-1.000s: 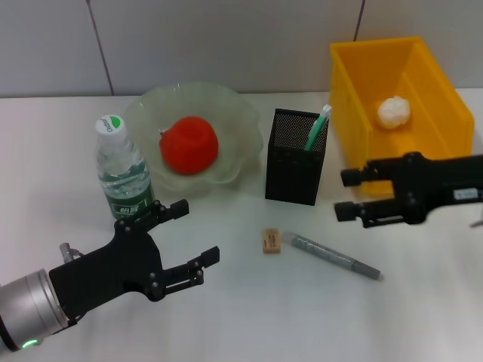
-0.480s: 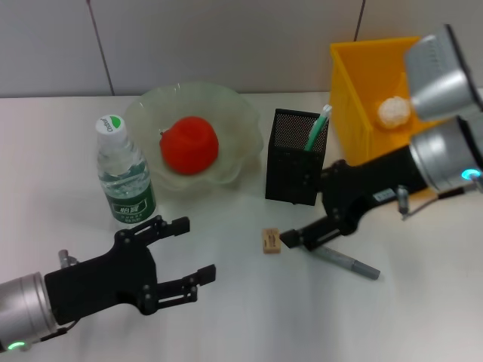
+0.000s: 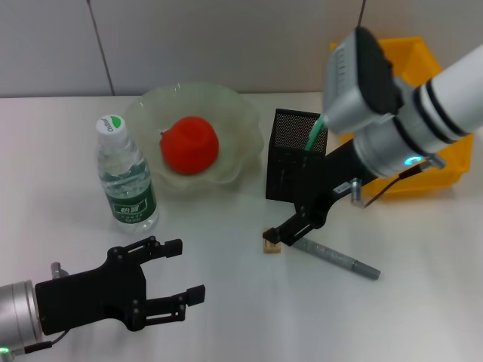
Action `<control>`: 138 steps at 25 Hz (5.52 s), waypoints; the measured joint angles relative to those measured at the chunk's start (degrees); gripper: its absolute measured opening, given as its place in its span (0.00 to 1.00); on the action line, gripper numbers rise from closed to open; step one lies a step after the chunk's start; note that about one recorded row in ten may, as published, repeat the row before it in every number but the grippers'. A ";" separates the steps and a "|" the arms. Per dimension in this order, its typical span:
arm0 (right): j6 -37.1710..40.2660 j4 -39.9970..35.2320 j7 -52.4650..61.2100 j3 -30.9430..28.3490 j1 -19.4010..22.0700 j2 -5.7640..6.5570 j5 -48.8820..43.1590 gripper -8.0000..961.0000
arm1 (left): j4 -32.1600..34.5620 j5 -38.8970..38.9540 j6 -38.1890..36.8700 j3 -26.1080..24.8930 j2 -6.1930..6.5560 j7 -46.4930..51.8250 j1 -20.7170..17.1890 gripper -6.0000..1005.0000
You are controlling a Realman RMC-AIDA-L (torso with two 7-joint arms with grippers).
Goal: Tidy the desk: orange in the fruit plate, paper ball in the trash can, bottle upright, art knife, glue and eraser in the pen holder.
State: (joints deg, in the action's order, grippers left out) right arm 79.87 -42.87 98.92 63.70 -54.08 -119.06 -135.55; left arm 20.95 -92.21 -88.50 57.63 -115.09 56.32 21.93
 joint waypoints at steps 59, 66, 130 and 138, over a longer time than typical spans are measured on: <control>-18.19 15.28 -11.08 9.95 -1.42 -0.55 5.55 0.63 | -0.02 0.46 -0.26 -0.14 -1.11 1.68 -0.12 0.86; -18.60 15.43 -11.12 9.95 -1.37 -0.55 5.63 0.55 | -0.01 0.46 -0.38 -0.15 -1.10 1.69 -0.14 0.86; -10.51 -20.88 22.45 4.51 6.24 0.08 -6.84 0.54 | 1.47 0.46 -2.28 -0.81 -0.39 1.68 0.22 0.86; -0.22 -27.75 22.89 1.28 8.54 0.20 1.82 0.73 | 1.96 0.21 -2.08 -0.85 -0.58 1.69 0.22 0.86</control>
State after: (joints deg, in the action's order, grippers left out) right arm 79.66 -70.62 121.81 64.98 -45.54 -118.86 -133.73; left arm 22.90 -92.00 -90.58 56.77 -115.67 58.01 22.15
